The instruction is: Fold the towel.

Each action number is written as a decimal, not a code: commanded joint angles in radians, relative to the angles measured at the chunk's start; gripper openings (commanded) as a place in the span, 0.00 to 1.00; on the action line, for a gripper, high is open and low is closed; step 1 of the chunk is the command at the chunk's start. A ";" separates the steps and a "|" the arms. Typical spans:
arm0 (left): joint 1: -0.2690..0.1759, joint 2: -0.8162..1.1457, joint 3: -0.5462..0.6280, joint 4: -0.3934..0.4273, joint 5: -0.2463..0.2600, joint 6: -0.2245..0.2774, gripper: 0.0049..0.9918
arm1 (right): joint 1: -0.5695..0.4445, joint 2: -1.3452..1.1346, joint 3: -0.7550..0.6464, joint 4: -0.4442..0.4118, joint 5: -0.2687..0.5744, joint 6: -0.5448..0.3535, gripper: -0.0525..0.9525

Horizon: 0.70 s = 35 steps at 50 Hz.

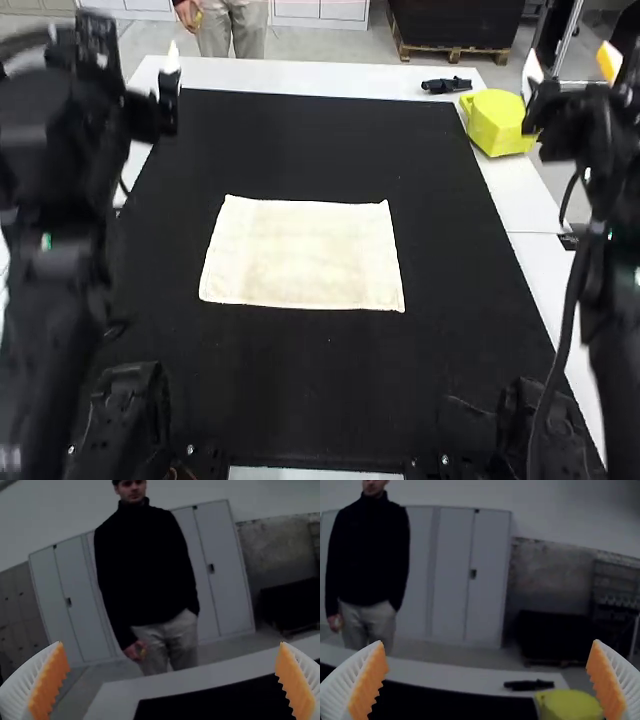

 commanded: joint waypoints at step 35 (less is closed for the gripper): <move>-0.173 0.660 0.101 0.231 -0.028 0.287 0.98 | 0.202 0.818 0.155 0.107 -0.035 -0.285 0.96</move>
